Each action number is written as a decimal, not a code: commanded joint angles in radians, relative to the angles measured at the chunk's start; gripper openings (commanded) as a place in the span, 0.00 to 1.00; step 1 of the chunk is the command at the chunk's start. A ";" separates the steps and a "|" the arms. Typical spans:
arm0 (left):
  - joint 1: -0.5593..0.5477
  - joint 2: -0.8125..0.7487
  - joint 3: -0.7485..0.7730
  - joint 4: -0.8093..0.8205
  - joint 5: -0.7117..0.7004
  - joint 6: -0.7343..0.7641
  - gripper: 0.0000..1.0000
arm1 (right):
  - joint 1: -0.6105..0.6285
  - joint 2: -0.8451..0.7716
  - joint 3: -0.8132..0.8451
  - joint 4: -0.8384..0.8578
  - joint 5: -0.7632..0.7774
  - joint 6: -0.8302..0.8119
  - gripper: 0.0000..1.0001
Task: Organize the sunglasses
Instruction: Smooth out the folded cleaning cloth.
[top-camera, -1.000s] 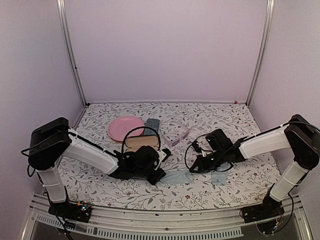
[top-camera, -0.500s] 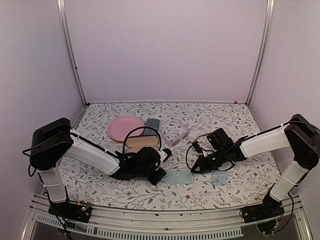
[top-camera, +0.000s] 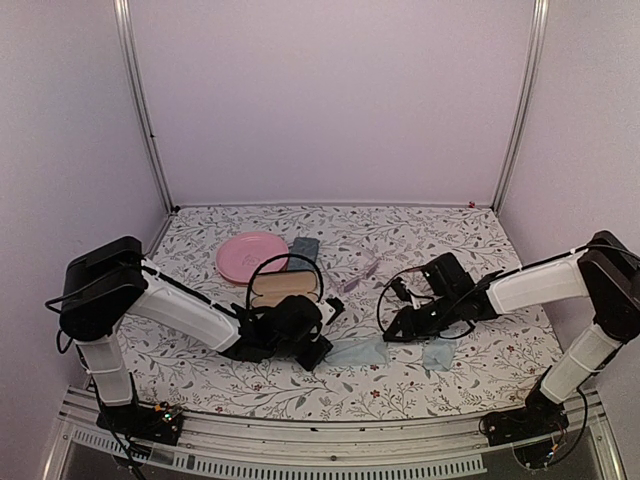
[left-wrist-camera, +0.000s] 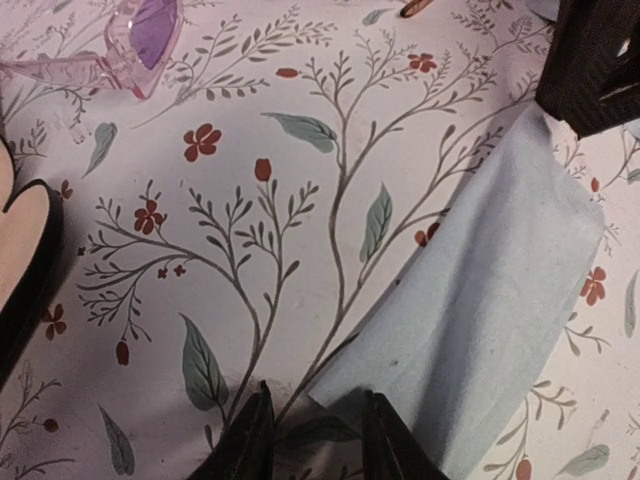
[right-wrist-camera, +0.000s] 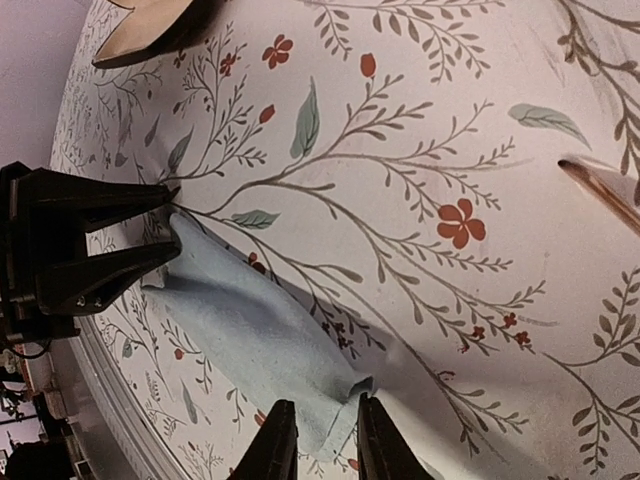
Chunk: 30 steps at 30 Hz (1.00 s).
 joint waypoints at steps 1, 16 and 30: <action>-0.008 0.037 0.000 -0.053 -0.004 0.007 0.32 | -0.005 -0.031 -0.048 0.007 -0.014 0.011 0.26; -0.008 -0.041 -0.013 -0.031 -0.043 -0.011 0.38 | 0.073 -0.112 -0.110 0.071 -0.036 0.075 0.25; 0.009 -0.040 -0.009 0.026 -0.025 -0.004 0.39 | 0.115 0.003 -0.081 0.132 -0.062 0.083 0.24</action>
